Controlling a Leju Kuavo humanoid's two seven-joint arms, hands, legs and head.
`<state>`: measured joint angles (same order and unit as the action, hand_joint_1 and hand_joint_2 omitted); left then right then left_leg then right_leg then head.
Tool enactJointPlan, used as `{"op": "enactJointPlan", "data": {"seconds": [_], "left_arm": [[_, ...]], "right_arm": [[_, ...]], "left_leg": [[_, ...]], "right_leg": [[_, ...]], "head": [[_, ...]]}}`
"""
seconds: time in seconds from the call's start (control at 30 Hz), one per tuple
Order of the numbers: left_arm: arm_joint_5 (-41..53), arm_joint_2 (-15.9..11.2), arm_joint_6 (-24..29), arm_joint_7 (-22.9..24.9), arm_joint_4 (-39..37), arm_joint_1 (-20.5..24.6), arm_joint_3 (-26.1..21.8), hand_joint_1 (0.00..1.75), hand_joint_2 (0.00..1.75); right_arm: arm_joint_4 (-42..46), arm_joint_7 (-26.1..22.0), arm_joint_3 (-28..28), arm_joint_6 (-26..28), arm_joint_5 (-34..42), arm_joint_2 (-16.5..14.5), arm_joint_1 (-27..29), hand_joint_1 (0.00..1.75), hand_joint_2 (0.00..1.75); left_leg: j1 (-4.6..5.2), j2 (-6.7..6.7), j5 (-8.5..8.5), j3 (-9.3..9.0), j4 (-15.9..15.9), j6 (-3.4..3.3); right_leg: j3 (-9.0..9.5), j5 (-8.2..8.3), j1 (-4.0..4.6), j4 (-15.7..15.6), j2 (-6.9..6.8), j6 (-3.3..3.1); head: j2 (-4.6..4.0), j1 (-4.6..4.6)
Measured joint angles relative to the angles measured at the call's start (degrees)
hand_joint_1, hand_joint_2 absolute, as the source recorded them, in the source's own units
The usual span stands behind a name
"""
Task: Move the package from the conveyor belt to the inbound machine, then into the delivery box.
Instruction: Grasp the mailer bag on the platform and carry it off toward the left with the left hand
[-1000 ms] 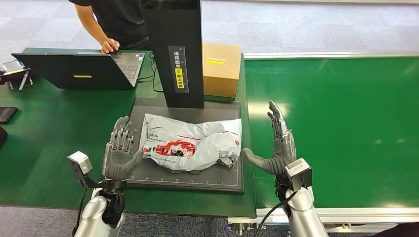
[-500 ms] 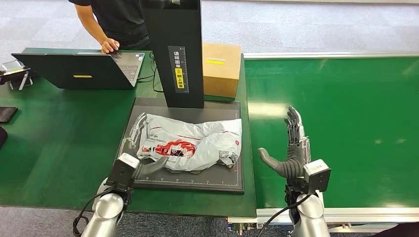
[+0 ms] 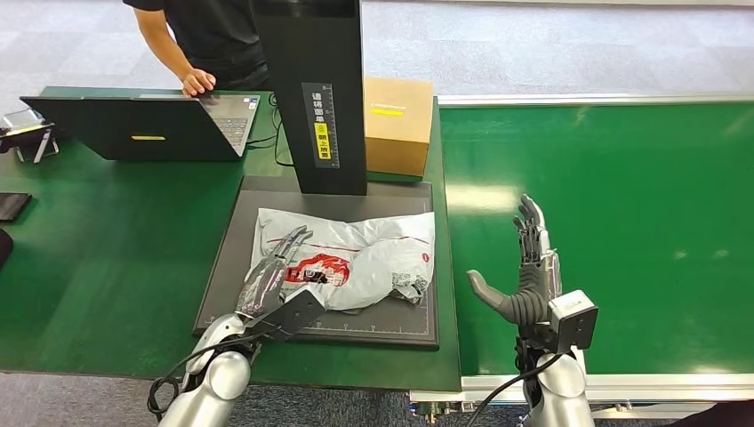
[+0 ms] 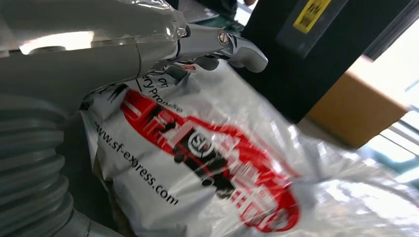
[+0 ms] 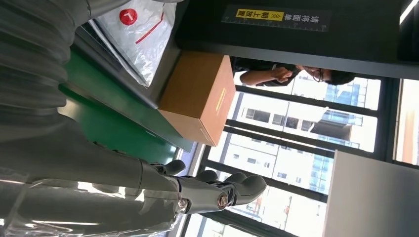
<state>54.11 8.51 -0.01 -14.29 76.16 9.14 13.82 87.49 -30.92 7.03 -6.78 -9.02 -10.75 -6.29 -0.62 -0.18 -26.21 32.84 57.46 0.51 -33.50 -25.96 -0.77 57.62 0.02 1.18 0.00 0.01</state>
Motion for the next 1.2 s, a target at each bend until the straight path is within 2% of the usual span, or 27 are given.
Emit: {"op": "enactJointPlan", "data": {"seconds": [0.1, 0.23, 0.27, 1.03, 1.2], "left_arm": [[1.11, 0.01, -0.35, 1.79, -1.69, 0.32, -0.13, 0.03, 1.75], [1.41, 0.02, -0.41, 2.27, -2.94, 0.60, -0.36, 1.70, 1.75], [1.39, 0.02, -0.39, 2.20, -3.13, 0.65, -0.39, 1.75, 1.75], [1.49, 0.14, 3.36, -0.66, -3.58, 0.70, -2.19, 1.75, 1.75], [6.72, 0.08, 8.31, 0.88, -3.34, 0.25, -3.06, 1.75, 1.75]], "right_arm": [[0.00, -0.05, 0.12, 0.01, -0.19, -0.16, 0.21, 0.00, 1.75], [0.00, -0.14, 0.23, 0.01, -0.30, -0.45, 0.41, 0.00, 1.75], [0.00, -0.14, 0.25, 0.01, -0.32, -0.51, 0.44, 0.00, 1.75], [0.00, -0.14, 0.46, -0.17, -0.51, -0.92, 0.97, 0.00, 1.75], [0.02, -0.07, 0.53, -0.88, -0.51, -0.95, 1.03, 0.00, 1.75]], "left_leg": [[0.00, 0.00, 0.00, 0.00, 0.00, 0.00], [0.00, 0.00, 0.00, 0.01, 0.00, 0.00], [0.00, 0.00, 0.00, 0.01, 0.00, 0.00], [0.00, 0.00, 0.00, 0.00, 0.00, 0.00], [0.00, 0.00, 0.00, 0.00, 0.00, 0.00]], "right_leg": [[0.00, 0.00, 0.00, 0.00, 0.00, 0.00], [0.00, 0.00, 0.00, 0.00, 0.00, 0.00], [0.00, 0.00, 0.00, 0.00, 0.00, 0.00], [0.02, 0.00, 0.00, 0.00, 0.00, 0.00], [0.02, 0.00, 0.01, 0.00, 0.00, 0.00]], "head": [[0.00, -0.01], [0.00, -0.01], [0.00, 0.00], [0.00, -0.01], [0.00, 0.00]]}}
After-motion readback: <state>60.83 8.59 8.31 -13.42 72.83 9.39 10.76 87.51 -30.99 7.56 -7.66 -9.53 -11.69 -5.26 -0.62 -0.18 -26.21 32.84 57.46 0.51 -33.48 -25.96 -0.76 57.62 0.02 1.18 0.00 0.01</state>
